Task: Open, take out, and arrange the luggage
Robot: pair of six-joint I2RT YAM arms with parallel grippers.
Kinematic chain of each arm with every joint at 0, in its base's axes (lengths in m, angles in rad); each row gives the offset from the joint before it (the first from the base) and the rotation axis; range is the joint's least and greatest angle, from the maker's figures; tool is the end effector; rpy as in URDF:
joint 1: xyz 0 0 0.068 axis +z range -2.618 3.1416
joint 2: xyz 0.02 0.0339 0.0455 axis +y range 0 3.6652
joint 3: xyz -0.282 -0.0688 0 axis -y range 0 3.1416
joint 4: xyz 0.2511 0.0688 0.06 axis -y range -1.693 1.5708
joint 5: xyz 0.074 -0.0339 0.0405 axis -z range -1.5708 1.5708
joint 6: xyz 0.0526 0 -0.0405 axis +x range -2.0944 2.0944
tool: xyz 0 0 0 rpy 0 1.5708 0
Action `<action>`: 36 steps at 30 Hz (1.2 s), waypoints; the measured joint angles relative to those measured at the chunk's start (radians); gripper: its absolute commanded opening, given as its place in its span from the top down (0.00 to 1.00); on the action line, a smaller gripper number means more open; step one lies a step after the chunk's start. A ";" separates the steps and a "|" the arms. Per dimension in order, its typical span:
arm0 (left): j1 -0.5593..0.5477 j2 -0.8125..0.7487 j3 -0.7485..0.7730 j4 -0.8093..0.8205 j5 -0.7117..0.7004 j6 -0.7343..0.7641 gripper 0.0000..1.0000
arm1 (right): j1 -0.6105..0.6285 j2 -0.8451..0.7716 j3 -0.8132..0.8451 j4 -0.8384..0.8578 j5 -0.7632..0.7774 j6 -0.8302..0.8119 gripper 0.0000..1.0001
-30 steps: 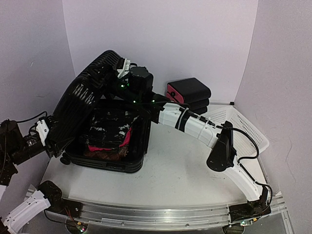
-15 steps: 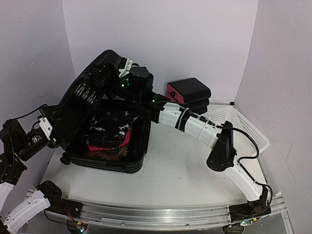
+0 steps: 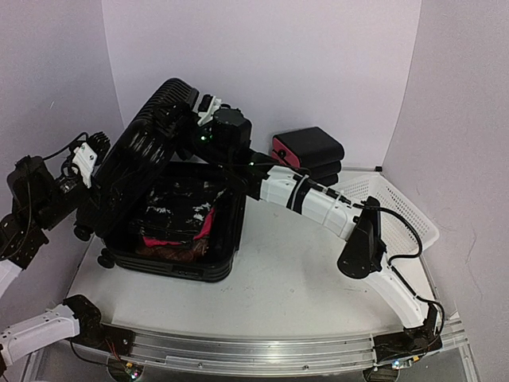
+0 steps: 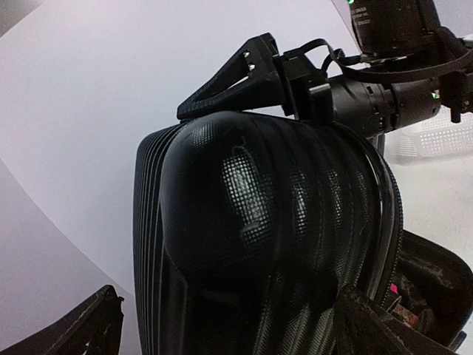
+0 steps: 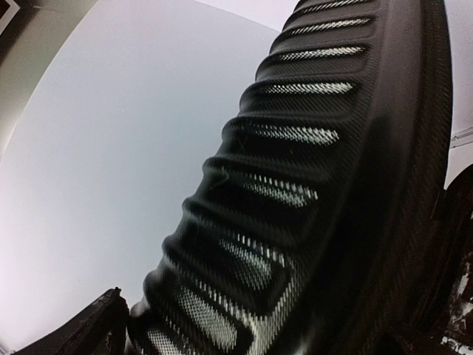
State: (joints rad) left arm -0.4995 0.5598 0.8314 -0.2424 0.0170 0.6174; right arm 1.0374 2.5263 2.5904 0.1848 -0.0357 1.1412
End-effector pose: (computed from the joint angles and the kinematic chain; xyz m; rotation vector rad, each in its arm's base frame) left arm 0.1167 -0.0647 0.3921 0.8286 1.3007 0.0805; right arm 0.3135 0.5346 0.3834 0.0459 1.5852 1.8201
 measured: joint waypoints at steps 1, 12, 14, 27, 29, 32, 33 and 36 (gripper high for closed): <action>-0.004 0.027 0.019 -0.004 -0.017 -0.027 0.00 | -0.003 0.000 -0.001 0.000 0.006 0.001 0.02; -0.015 0.134 0.070 -0.047 -0.322 -0.175 0.01 | 0.005 -0.078 -0.152 0.011 -0.001 0.008 0.02; -0.014 0.138 0.077 -0.048 -0.382 -0.181 0.01 | 0.009 -0.104 -0.201 0.014 -0.008 0.008 0.02; -0.003 0.221 0.162 -0.053 -0.663 -0.192 0.00 | 0.018 -0.270 -0.528 -0.020 -0.077 -0.102 0.02; -0.003 0.237 0.184 -0.052 -0.698 -0.189 0.00 | 0.018 -0.321 -0.611 -0.054 -0.055 -0.151 0.02; -0.002 0.258 0.209 -0.045 -0.747 -0.187 0.00 | 0.017 -0.394 -0.711 -0.147 -0.010 -0.237 0.02; -0.001 0.264 0.218 -0.045 -0.766 -0.180 0.01 | 0.016 -0.406 -0.715 -0.195 0.009 -0.268 0.02; 0.006 0.285 0.249 -0.043 -0.821 -0.166 0.00 | 0.015 -0.423 -0.712 -0.346 0.072 -0.349 0.02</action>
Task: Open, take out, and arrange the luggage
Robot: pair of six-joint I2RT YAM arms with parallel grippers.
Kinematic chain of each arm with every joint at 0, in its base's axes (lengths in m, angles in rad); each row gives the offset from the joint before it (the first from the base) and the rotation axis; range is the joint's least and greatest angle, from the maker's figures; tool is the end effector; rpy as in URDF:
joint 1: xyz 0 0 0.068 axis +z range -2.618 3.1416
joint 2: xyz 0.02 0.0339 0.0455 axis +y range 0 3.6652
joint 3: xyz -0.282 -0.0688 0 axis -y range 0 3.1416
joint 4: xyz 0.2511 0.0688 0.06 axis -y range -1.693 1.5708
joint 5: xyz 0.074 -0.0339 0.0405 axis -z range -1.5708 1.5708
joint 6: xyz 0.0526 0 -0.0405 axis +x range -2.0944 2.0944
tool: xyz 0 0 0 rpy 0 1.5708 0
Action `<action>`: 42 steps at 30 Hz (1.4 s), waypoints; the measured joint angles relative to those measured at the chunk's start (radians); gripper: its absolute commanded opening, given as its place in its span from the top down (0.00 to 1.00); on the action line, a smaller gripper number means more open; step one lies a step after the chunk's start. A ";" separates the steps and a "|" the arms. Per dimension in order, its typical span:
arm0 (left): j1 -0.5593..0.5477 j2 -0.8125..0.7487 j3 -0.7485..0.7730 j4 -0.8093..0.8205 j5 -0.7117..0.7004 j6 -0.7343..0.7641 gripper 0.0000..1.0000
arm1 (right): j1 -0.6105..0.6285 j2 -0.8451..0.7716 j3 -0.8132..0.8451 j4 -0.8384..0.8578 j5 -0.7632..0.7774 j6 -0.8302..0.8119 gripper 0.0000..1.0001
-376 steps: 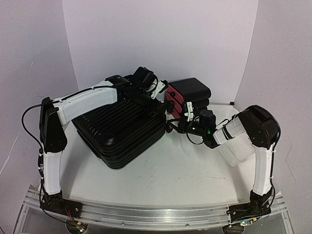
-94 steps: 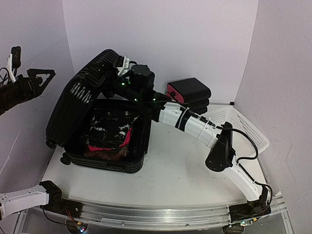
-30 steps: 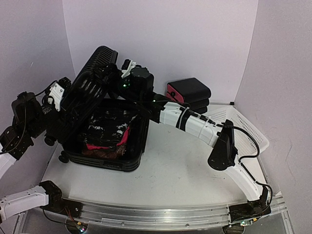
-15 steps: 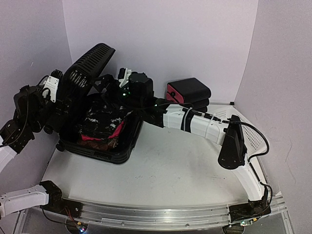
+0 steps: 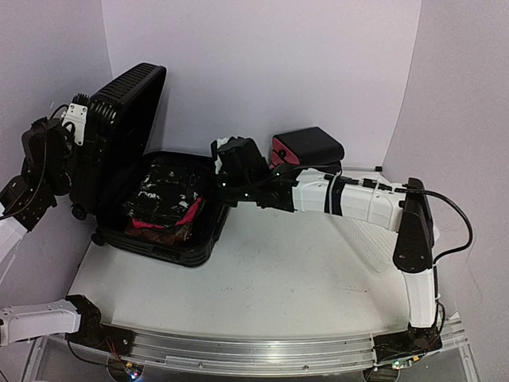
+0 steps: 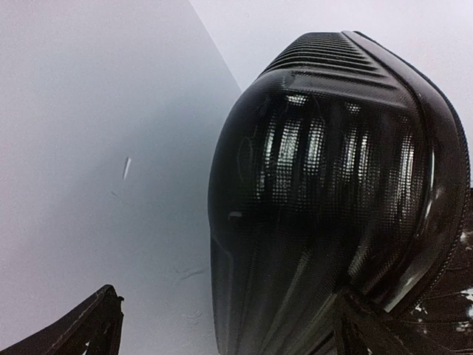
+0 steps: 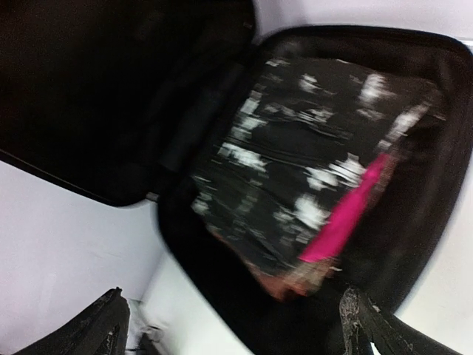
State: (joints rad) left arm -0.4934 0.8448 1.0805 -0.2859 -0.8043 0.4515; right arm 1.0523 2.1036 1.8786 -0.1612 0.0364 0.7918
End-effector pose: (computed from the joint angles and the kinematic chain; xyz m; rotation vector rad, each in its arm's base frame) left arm 0.1706 -0.0487 0.4358 0.1443 1.6343 0.6165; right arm 0.2686 0.4669 0.3112 -0.2531 2.1347 1.1289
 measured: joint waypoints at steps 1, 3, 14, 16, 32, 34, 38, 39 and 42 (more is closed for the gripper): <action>0.006 0.006 0.010 0.003 -0.015 0.005 0.00 | 0.000 0.000 0.002 -0.050 0.022 -0.022 0.02; 0.021 0.016 0.021 0.008 -0.040 0.019 0.00 | -0.002 0.000 0.003 -0.149 0.064 -0.054 0.02; 0.171 0.014 0.032 0.029 -0.101 0.047 0.00 | -0.017 0.072 0.009 -0.374 0.189 -0.108 0.02; 0.179 0.013 0.032 0.029 -0.101 0.051 0.01 | -0.021 0.110 0.029 -0.387 0.189 -0.107 0.02; 0.212 0.007 0.031 0.036 -0.145 0.180 0.01 | -0.032 0.236 0.145 -0.406 0.181 -0.087 0.02; 0.212 -0.003 0.030 0.035 -0.147 0.188 0.01 | -0.033 0.245 0.156 -0.405 0.181 -0.084 0.02; 0.212 -0.040 0.030 0.028 -0.144 0.200 0.00 | -0.033 0.263 0.171 -0.405 0.181 -0.078 0.03; 0.212 -0.052 0.030 0.019 -0.140 0.200 0.00 | -0.033 0.270 0.176 -0.405 0.181 -0.076 0.03; 0.212 -0.084 0.030 -0.032 -0.126 0.198 0.01 | -0.033 0.283 0.184 -0.404 0.181 -0.071 0.04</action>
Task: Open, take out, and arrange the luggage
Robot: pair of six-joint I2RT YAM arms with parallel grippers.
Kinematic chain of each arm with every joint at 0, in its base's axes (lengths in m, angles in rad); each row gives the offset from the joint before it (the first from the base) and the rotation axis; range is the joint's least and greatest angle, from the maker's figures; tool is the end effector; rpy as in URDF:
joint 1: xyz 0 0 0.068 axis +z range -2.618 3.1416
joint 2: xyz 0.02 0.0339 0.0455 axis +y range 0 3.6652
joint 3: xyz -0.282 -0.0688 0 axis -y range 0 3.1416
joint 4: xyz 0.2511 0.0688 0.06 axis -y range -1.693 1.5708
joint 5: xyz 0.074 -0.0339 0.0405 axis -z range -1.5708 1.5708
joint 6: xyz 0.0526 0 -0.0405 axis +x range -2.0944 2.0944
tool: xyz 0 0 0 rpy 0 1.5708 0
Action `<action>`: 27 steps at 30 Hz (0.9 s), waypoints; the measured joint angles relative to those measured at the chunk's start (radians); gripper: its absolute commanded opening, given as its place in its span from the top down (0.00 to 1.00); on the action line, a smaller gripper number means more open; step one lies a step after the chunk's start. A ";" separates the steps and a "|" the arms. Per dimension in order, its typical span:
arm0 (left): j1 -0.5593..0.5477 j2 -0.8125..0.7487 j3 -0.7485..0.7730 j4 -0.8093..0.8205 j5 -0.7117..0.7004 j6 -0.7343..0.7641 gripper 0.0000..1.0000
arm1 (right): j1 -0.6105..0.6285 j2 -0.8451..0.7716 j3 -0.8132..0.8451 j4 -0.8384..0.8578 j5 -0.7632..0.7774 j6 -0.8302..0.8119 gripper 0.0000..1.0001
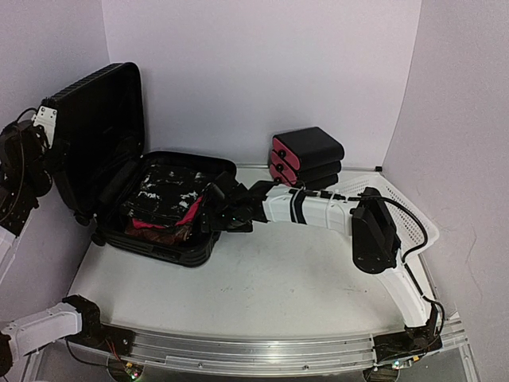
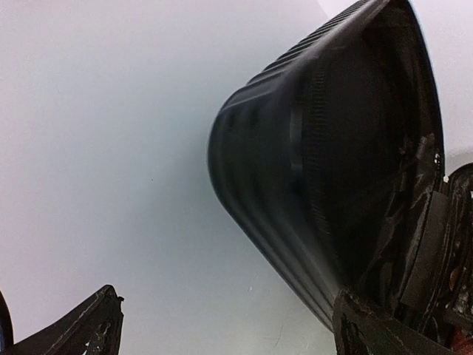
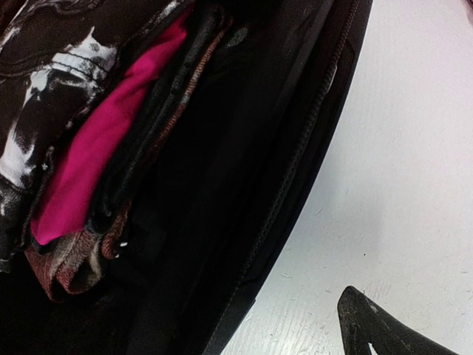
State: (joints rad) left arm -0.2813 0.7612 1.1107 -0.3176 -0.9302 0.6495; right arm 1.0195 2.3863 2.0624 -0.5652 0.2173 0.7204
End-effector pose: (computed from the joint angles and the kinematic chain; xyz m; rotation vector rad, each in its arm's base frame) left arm 0.1429 0.0026 0.4537 -0.0207 1.6410 0.9943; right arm 0.3037 0.4723 0.1864 -0.2764 2.4830 0.5012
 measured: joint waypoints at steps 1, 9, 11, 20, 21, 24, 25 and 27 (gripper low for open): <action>0.000 -0.010 0.000 -0.017 0.008 -0.001 0.01 | 0.000 0.003 0.002 -0.002 0.000 0.001 0.04; 0.000 -0.051 0.111 -0.213 0.121 -0.127 0.03 | 0.000 0.016 0.019 -0.001 0.000 0.002 0.04; 0.000 -0.075 0.138 -0.248 0.194 -0.178 0.03 | 0.000 0.019 0.023 0.000 0.000 0.002 0.05; 0.000 -0.150 0.153 -0.353 0.709 -0.435 0.06 | 0.000 0.025 0.024 -0.001 0.000 0.006 0.14; 0.000 -0.148 0.153 -0.362 0.773 -0.472 0.06 | 0.000 0.025 0.024 0.000 -0.002 0.005 0.15; 0.000 -0.139 0.152 -0.380 0.938 -0.579 0.07 | 0.000 0.025 0.024 -0.001 -0.016 0.005 0.21; 0.000 -0.134 0.151 -0.383 0.987 -0.609 0.07 | 0.000 0.025 0.024 0.000 -0.021 0.004 0.22; 0.000 -0.119 0.148 -0.388 1.067 -0.663 0.07 | 0.000 0.025 0.021 0.001 -0.033 -0.002 0.25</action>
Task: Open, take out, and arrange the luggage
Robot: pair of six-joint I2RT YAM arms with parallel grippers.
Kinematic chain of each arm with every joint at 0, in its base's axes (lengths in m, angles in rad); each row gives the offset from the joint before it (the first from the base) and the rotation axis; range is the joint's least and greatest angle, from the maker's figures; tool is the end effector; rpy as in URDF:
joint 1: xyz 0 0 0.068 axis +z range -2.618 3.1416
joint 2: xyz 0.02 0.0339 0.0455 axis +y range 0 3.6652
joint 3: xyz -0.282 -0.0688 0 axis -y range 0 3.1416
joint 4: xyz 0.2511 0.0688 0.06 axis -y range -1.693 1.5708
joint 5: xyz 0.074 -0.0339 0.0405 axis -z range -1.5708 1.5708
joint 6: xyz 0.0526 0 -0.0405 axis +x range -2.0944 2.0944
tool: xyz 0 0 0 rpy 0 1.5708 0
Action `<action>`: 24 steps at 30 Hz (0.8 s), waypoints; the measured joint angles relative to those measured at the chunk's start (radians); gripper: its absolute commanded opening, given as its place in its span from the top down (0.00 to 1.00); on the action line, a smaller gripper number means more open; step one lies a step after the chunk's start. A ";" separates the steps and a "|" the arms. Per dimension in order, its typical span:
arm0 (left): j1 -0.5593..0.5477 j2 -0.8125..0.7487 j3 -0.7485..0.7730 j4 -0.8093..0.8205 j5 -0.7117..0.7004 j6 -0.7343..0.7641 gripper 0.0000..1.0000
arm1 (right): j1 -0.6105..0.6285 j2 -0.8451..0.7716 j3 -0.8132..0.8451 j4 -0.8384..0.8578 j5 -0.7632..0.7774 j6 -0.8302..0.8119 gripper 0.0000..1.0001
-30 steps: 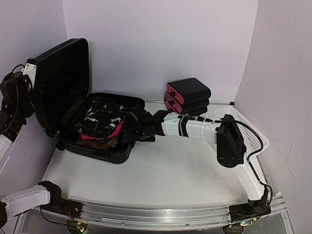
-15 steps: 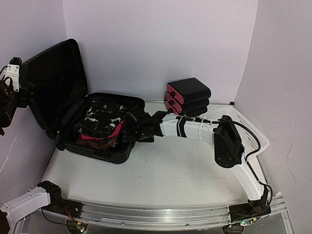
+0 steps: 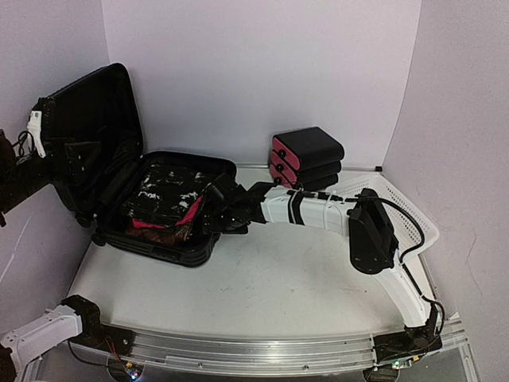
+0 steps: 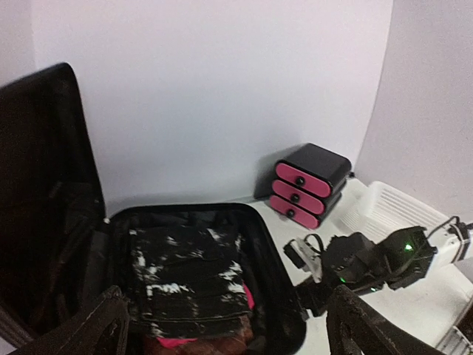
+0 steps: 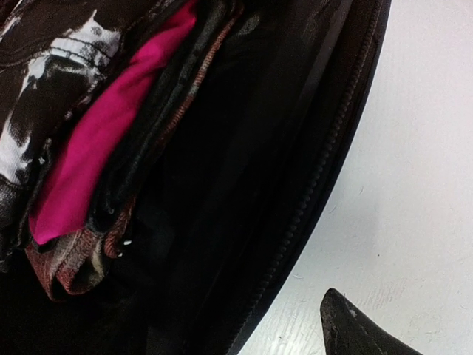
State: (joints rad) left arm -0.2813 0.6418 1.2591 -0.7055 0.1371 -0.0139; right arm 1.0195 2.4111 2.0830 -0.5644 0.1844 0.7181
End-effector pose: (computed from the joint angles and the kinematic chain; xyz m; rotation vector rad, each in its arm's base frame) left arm 0.0842 -0.0318 0.4655 0.3258 1.6370 -0.3374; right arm 0.3047 0.4771 0.1797 -0.2968 2.5013 0.5278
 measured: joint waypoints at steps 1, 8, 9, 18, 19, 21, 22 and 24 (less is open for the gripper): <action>0.000 0.008 -0.008 0.000 0.034 -0.028 0.07 | 0.000 0.000 -0.004 0.002 -0.008 -0.005 0.28; 0.000 0.073 -0.113 -0.006 0.175 -0.174 0.09 | -0.001 -0.001 -0.033 0.061 -0.061 -0.032 0.49; 0.000 0.085 -0.126 -0.010 0.183 -0.192 0.09 | -0.001 -0.006 -0.040 0.061 -0.062 -0.031 0.51; 0.000 0.141 -0.186 -0.010 0.217 -0.275 0.10 | -0.016 -0.059 -0.121 0.079 -0.040 -0.046 0.56; 0.000 0.140 -0.189 -0.010 0.219 -0.280 0.10 | -0.016 -0.063 -0.127 0.079 -0.037 -0.047 0.56; 0.000 0.139 -0.197 -0.010 0.223 -0.286 0.10 | -0.019 -0.071 -0.137 0.077 -0.034 -0.053 0.56; 0.000 0.138 -0.203 -0.010 0.225 -0.292 0.10 | -0.021 -0.075 -0.143 0.079 -0.034 -0.058 0.56; 0.000 0.137 -0.214 -0.010 0.227 -0.299 0.10 | -0.022 -0.081 -0.156 0.086 -0.035 -0.063 0.56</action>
State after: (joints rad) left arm -0.2813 0.7792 1.0447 -0.7151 0.3637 -0.3134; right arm 0.9977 2.3299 1.9270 -0.4786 0.1490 0.6556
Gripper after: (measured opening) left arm 0.899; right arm 0.445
